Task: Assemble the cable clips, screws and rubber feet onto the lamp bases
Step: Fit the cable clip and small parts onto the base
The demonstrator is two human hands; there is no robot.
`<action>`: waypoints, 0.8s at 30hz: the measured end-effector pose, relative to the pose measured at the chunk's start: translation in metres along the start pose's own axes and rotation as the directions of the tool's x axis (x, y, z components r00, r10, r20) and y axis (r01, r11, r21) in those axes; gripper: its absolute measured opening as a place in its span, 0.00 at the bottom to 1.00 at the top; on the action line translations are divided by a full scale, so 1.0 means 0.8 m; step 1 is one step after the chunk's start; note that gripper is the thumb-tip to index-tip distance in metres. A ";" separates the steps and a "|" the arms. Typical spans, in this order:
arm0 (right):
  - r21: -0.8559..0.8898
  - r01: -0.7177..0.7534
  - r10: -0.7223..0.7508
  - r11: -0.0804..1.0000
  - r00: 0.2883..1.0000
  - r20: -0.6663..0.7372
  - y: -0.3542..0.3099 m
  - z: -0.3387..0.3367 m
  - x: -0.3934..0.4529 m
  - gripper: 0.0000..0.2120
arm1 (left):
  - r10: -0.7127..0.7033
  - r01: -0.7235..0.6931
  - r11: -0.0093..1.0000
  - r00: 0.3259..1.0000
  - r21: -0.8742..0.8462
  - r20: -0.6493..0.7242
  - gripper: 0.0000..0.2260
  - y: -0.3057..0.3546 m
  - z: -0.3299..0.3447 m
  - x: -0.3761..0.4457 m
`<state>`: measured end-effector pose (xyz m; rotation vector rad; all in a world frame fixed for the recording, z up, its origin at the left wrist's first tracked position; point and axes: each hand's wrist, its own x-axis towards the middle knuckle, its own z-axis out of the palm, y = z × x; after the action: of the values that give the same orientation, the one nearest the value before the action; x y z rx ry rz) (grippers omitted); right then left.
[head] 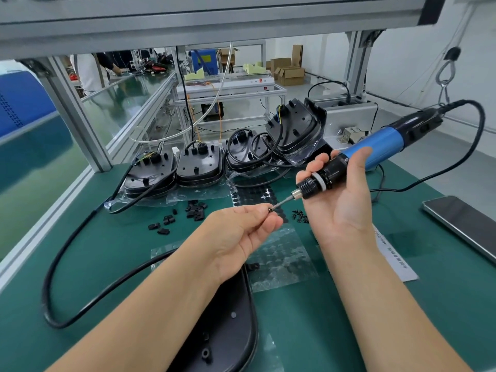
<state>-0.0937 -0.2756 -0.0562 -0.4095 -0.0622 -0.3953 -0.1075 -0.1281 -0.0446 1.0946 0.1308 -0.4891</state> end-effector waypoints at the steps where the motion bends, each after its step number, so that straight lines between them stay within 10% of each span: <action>1: 0.003 -0.001 0.001 1.000 1.000 0.000 0.000 0.000 0.000 0.18 | 0.000 0.000 1.000 1.000 -0.001 -0.001 0.05 0.000 0.000 0.000; 24: -0.193 -0.009 0.028 0.981 0.995 0.093 0.029 0.061 -0.004 0.10 | 0.289 -0.305 0.864 0.952 0.402 0.101 0.06 0.020 -0.042 -0.018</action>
<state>-0.0868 -0.2356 -0.0209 -0.6199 -0.1129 -0.3648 -0.1083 -0.0880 -0.0424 1.4921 -0.1853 -0.2604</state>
